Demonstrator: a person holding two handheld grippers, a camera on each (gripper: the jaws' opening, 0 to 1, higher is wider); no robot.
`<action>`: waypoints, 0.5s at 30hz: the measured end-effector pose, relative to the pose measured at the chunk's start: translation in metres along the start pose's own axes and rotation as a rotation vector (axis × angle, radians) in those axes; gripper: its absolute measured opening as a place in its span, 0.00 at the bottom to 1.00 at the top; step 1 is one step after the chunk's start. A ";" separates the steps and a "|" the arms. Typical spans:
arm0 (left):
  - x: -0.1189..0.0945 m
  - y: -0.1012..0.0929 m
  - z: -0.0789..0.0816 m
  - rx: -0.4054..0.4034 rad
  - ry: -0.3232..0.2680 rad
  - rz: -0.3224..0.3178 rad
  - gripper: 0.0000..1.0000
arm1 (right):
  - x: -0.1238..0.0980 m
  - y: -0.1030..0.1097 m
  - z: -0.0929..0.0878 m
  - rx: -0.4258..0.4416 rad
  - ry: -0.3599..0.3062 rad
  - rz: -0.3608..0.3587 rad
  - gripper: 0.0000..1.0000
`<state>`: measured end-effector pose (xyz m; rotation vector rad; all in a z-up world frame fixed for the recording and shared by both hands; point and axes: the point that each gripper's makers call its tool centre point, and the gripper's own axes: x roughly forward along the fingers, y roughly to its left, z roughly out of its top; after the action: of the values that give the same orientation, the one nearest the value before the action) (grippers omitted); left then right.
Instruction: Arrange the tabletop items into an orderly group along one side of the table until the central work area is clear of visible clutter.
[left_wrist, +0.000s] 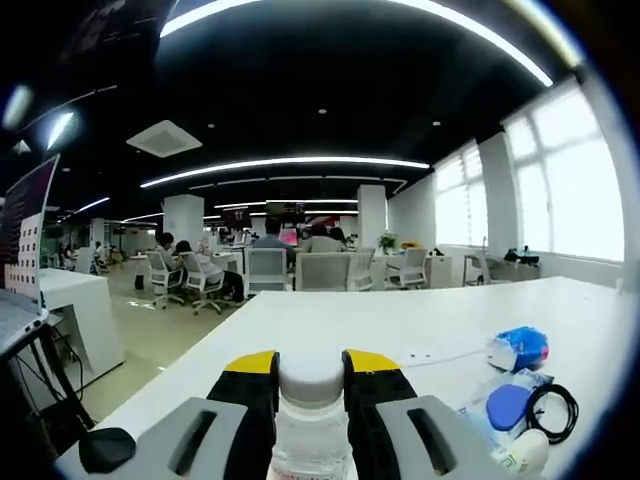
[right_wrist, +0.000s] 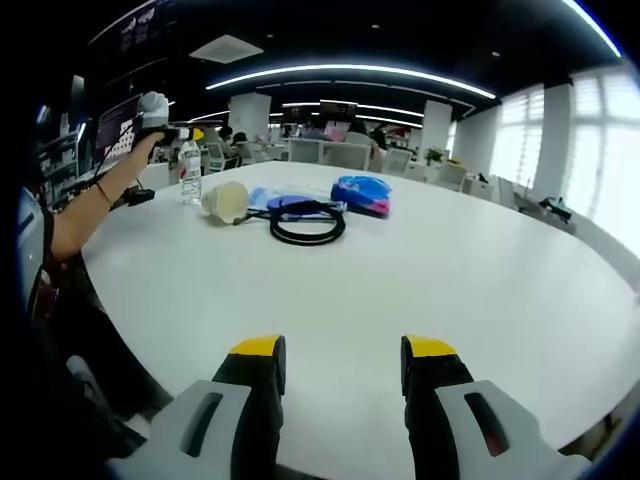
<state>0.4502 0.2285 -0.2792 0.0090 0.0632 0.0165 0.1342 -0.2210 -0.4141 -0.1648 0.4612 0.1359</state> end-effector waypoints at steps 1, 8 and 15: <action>0.000 0.000 0.000 0.001 0.000 0.001 0.23 | 0.000 0.000 0.000 -0.001 0.002 0.000 0.44; 0.000 0.001 0.000 -0.001 -0.005 0.009 0.23 | 0.003 0.002 0.003 -0.008 -0.003 0.014 0.43; -0.001 -0.001 0.001 0.043 -0.010 0.015 0.24 | 0.003 0.000 0.003 -0.005 -0.008 0.019 0.44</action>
<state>0.4490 0.2277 -0.2776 0.0525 0.0530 0.0304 0.1386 -0.2196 -0.4126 -0.1651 0.4550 0.1565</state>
